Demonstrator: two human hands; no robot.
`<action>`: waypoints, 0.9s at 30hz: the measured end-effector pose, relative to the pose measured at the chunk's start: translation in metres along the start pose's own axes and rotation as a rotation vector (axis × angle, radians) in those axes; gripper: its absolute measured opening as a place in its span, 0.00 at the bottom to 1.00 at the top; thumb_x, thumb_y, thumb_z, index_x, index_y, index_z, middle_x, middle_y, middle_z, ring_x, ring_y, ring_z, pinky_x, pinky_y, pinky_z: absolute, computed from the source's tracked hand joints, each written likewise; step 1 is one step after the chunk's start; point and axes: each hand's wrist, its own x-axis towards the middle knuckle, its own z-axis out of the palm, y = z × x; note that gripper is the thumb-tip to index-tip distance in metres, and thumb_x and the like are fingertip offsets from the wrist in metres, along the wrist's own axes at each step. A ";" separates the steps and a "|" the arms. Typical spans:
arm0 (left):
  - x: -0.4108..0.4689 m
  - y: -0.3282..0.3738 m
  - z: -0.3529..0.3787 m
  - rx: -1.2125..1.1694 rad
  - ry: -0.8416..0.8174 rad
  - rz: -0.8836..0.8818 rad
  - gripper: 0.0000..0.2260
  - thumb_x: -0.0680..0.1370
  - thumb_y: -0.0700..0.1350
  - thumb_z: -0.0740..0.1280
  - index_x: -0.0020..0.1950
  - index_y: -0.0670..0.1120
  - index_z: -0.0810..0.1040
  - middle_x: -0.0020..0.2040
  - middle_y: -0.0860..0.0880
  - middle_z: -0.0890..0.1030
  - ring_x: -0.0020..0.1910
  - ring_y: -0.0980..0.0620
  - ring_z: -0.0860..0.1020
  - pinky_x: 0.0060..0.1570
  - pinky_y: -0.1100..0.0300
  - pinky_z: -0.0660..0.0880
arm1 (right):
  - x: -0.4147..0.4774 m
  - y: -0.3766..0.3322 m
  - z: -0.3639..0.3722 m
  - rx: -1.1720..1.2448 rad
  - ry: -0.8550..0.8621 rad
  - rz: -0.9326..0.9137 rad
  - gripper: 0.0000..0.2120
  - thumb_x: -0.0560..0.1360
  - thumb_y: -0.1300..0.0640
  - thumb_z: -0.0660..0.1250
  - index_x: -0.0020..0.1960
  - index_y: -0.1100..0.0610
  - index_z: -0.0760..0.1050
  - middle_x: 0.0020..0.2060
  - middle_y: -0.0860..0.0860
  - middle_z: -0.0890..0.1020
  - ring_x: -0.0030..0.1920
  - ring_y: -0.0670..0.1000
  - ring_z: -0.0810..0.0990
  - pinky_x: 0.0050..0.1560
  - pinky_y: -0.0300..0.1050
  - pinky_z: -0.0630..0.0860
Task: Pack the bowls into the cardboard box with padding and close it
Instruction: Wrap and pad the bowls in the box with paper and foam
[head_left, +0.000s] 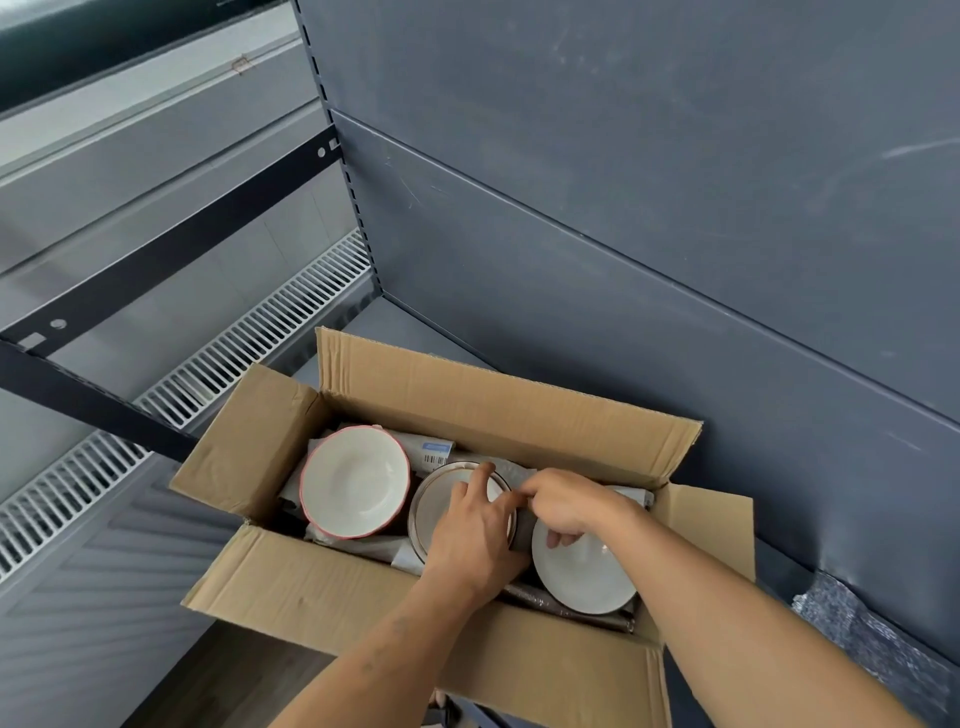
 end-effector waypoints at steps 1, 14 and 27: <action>0.000 0.000 0.000 -0.022 -0.008 0.003 0.29 0.72 0.51 0.70 0.72 0.58 0.67 0.77 0.50 0.52 0.71 0.46 0.60 0.55 0.54 0.76 | -0.001 0.004 0.002 0.084 0.032 -0.022 0.21 0.80 0.63 0.51 0.67 0.53 0.73 0.37 0.55 0.80 0.35 0.50 0.82 0.34 0.40 0.77; -0.005 0.004 -0.002 0.016 -0.039 -0.019 0.26 0.76 0.58 0.67 0.73 0.56 0.67 0.79 0.51 0.51 0.72 0.46 0.62 0.59 0.49 0.75 | -0.046 0.047 0.028 0.441 0.694 -0.132 0.15 0.81 0.59 0.59 0.65 0.52 0.76 0.59 0.49 0.81 0.56 0.48 0.80 0.56 0.45 0.75; -0.064 0.021 -0.005 0.032 0.080 0.165 0.15 0.79 0.51 0.61 0.63 0.51 0.76 0.62 0.51 0.74 0.62 0.49 0.68 0.61 0.54 0.71 | -0.116 0.065 0.088 0.404 0.906 0.032 0.16 0.82 0.58 0.57 0.68 0.53 0.74 0.63 0.49 0.78 0.62 0.50 0.76 0.58 0.40 0.74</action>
